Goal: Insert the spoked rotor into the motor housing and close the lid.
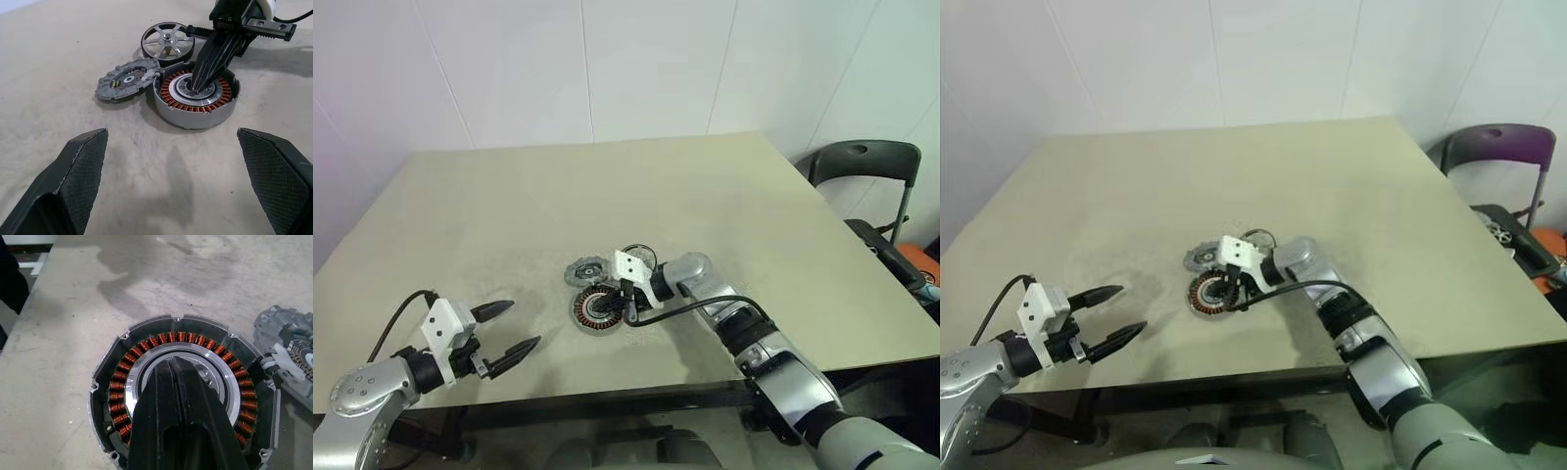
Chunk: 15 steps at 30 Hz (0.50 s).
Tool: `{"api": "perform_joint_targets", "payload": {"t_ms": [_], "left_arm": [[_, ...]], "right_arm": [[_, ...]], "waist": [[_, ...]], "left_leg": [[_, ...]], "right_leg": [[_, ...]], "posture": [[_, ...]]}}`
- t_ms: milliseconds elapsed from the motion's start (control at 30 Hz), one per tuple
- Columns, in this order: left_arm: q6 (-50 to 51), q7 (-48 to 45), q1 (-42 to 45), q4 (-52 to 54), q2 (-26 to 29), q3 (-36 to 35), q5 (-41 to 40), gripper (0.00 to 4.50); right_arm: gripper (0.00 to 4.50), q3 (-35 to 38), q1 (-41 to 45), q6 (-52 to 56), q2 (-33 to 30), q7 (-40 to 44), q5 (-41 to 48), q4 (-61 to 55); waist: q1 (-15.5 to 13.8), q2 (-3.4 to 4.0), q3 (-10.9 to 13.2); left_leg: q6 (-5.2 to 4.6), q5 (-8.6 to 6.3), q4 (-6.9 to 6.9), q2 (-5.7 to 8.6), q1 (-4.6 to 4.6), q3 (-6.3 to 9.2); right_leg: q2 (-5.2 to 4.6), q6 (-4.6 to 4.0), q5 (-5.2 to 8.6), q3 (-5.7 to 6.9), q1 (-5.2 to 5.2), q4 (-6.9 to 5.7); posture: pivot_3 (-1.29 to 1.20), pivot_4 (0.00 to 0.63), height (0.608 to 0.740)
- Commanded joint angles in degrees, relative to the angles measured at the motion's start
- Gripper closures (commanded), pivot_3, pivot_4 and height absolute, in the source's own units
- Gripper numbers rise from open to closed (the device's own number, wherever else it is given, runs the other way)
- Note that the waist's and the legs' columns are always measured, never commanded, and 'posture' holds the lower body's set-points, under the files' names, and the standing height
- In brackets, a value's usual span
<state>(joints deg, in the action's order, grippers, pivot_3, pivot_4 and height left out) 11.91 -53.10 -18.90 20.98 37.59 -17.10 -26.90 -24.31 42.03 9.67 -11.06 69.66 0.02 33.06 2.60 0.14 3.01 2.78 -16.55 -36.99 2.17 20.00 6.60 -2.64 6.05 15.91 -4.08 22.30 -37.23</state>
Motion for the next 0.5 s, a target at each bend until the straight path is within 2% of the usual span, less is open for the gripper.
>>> {"api": "perform_joint_targets", "payload": {"t_ms": [33, 267, 500], "left_arm": [[-0.59, 0.28, 0.17, 1.74, 0.39, -1.08, -0.59, 0.0], [-0.48, 0.49, 0.1, 2.08, 0.51, -1.02, -0.68, 0.0], [-0.49, 0.49, 0.32, 1.92, 0.53, -1.04, -0.78, 0.0]], "right_arm": [[4.48, 1.52, 0.14, 1.63, 0.73, -0.52, 1.19, 0.07], [4.48, 7.87, 2.86, 7.32, 2.75, -1.86, 7.29, -1.64], [4.48, 6.34, 1.69, 6.96, 2.33, -1.54, 5.85, -1.26]], "waist": [[-0.02, 0.01, 0.0], [-0.04, 0.01, 0.01], [-0.02, 0.02, 0.02]], "left_leg": [[0.0, 0.0, 0.0, 0.0, -0.01, 0.0], [0.0, 0.0, -0.01, 0.0, 0.06, 0.03], [0.0, 0.0, 0.01, 0.0, 0.15, 0.02]], "right_leg": [[0.0, -0.09, 0.05, 0.0, 0.0, -0.01], [0.0, -0.07, 0.02, 0.0, 0.05, 0.0], [0.0, 0.04, -0.04, 0.01, 0.16, 0.0]], "posture": [[0.0, 0.0, 0.74], [0.0, 0.0, 0.74], [0.0, 0.0, 0.74]]}}
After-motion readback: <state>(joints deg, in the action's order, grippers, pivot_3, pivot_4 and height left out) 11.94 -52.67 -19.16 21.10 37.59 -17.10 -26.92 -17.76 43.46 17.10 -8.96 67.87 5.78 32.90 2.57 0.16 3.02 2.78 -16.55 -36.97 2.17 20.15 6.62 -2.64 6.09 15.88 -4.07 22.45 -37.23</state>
